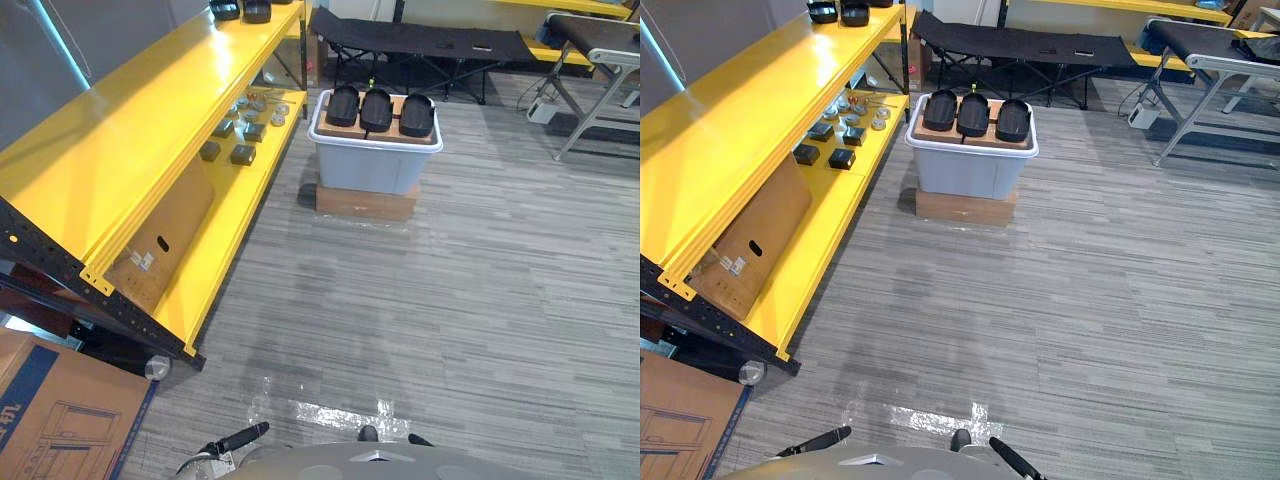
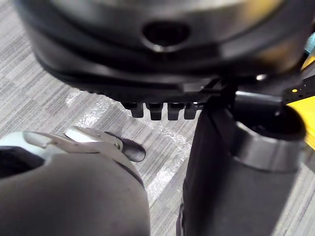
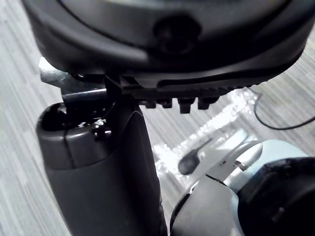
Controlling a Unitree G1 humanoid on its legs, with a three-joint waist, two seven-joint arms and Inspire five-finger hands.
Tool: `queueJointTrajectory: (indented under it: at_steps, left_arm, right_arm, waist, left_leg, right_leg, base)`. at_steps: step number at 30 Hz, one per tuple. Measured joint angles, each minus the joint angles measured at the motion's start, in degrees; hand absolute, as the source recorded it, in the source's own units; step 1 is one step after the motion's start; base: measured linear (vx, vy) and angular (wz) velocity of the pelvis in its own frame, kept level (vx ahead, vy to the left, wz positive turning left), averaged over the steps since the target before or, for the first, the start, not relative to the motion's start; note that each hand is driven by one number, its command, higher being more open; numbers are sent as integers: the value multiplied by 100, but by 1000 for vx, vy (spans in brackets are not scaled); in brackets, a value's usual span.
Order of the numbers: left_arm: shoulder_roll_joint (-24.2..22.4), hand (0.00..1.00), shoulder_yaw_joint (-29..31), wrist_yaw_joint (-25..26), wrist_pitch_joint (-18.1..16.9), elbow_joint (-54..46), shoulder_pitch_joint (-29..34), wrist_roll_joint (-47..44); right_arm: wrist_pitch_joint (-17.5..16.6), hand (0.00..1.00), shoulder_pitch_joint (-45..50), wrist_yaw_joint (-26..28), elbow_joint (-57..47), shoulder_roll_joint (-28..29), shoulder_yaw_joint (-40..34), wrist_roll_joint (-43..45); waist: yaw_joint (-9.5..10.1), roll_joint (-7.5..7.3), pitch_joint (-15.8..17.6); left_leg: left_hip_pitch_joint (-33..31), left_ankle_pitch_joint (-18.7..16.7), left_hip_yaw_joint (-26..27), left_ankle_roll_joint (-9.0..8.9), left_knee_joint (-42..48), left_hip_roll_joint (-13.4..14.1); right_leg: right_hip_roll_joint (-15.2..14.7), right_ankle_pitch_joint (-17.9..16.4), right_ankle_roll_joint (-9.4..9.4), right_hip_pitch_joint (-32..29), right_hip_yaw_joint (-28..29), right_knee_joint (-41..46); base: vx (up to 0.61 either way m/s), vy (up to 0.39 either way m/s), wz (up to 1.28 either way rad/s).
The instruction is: Walk over and take three plastic housings, then place them on the shelf
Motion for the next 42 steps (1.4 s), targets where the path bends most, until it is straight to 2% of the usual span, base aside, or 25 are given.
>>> queueJointTrajectory:
  at_steps: [4,8,14,21,40,42]
  left_arm:
    - [1,100,-308,96,-116,-337,-165,-110]
    - [-95,100,-756,63,-194,-787,-398,-341]
    - [-84,100,-779,95,-484,-907,-597,-579]
    - [-94,100,-907,218,-848,-930,-644,-580]
    - [-271,100,-953,310,-827,-1160,-380,-577]
    - [-294,100,-953,278,-831,-1175,-307,-572]
  right_arm:
    - [-367,100,-330,-58,-279,6,497,-219]
    - [-550,100,-739,-106,-749,11,751,-218]
    - [-768,100,-1065,-88,-774,-17,752,-219]
    - [-775,100,-1050,-60,-765,4,756,-217]
    - [-889,100,-722,-93,-765,100,857,-195]
    - [-890,100,-724,-92,-765,102,855,-202]
  waist:
    - [-11,-81,62]
    - [-17,-88,76]
    - [-35,-85,79]
    - [-150,-91,85]
    - [-149,-98,90]
    - [-153,-96,90]
  left_leg:
    - [-84,51,-38,36,-24,-21]
    - [-189,122,-71,40,-91,-27]
    - [-181,91,-70,-6,-87,-32]
    - [-191,82,-63,-18,-51,-118]
    - [-84,99,-70,32,5,-129]
    - [-54,34,-61,122,71,-158]
  right_leg:
    - [-22,-14,22,-78,-48,-1]
    - [-28,11,14,-212,-82,0]
    - [-35,13,14,-212,-92,4]
    - [-124,45,75,-206,-119,31]
    - [-137,60,93,-64,-144,32]
    - [-173,24,105,-34,-144,100]
  base:
    - [-38,-4,5]
    - [-25,-2,4]
    - [19,8,0]
    - [-15,28,0]
    - [-41,-4,1]
    - [-51,25,-3]
